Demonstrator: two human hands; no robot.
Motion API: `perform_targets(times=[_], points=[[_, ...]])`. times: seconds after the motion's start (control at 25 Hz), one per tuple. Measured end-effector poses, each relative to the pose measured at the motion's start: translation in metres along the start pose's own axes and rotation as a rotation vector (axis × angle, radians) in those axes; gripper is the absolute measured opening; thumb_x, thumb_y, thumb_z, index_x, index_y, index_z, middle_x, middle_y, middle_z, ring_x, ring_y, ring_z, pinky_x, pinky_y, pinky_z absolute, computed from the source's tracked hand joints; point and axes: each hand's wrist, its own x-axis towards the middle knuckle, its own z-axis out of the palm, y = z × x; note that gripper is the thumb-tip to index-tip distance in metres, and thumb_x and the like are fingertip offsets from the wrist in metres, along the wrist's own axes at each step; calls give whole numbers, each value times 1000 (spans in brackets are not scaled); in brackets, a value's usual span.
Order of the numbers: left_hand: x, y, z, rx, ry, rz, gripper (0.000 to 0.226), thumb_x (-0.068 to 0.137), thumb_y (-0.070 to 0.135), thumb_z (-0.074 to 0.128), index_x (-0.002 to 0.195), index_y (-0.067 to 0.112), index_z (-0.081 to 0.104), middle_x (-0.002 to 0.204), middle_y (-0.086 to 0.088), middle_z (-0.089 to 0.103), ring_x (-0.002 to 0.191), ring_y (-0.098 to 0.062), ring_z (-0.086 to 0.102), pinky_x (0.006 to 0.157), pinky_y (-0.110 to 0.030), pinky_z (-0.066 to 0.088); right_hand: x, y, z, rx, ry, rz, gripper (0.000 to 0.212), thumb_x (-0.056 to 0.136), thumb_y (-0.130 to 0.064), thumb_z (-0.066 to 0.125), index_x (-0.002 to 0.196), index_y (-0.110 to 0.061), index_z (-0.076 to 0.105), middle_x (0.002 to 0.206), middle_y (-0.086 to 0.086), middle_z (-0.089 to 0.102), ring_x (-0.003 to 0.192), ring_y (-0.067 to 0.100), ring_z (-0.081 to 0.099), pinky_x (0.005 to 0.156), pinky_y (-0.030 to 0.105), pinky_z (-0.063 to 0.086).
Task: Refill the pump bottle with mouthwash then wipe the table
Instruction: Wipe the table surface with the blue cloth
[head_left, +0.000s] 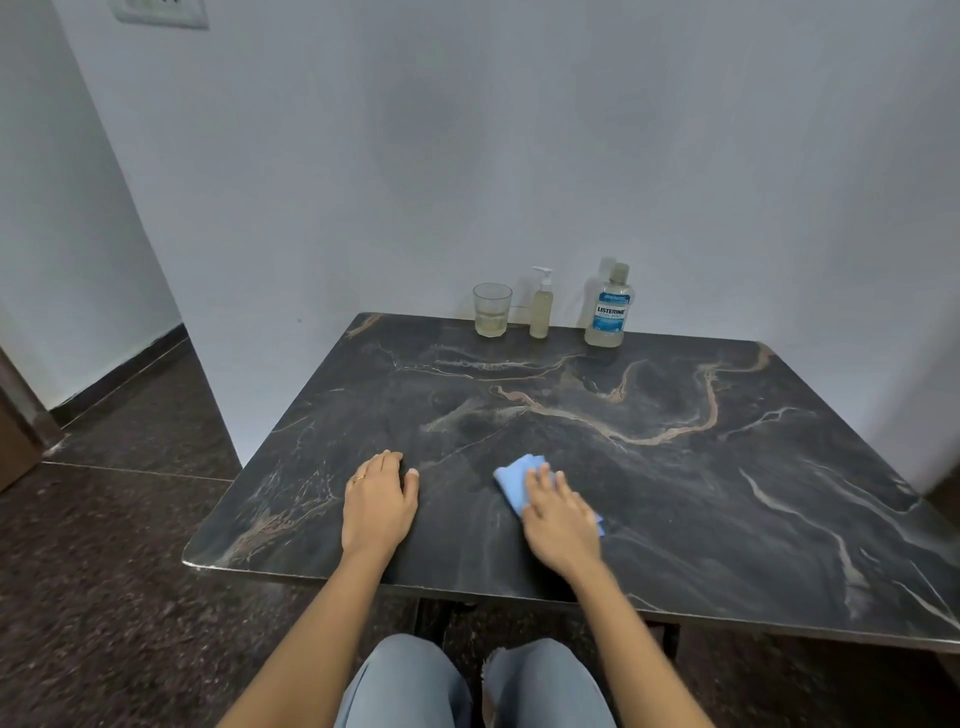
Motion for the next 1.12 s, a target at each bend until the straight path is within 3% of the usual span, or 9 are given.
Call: perform_targets(times=[0.16,0.36,0.64,0.84,1.0,1.12], points=[[-3,0,0,-5,6,-5,40,100,29,44,132,8,53,137,-9,55,130,-25,46,109,-39,34,14,-54,13,-35,-104,-193,55,100,-30,21,153,-23,7,161,-2,-1,148,18,-1,118,37,4],[-7,-1,-7,-65,14,-5,37,97,28,50,128,9,58,131,-7,60,124,-25,51,105,-38,36,66,-36,-16,-49,-264,-157,57,101,-31,21,153,-21,2,161,-2,-6,148,18,-2,118,42,3],[-4,-1,-7,-101,61,-18,31,96,26,51,121,11,61,121,-4,65,116,-23,54,101,-37,39,18,43,-29,3,-97,93,55,101,-31,21,153,-22,4,161,-4,-2,148,15,0,118,38,5],[2,2,-3,-42,75,-26,30,96,26,49,121,11,59,121,-4,63,114,-23,54,100,-37,37,-33,-16,15,-71,-8,-101,56,100,-32,22,153,-24,6,161,-5,-1,148,16,-1,118,38,3],[1,2,-3,-45,83,-35,32,97,23,49,123,8,58,124,-8,61,118,-26,52,101,-38,36,4,-61,23,-46,-44,-202,55,101,-31,20,153,-20,7,161,-4,3,148,16,0,119,40,1],[-1,-1,-4,-74,101,-79,33,97,22,48,124,6,58,126,-9,60,120,-27,49,103,-39,35,52,-55,14,-38,-104,-187,55,101,-30,20,153,-19,8,161,-3,4,148,16,3,119,40,2]])
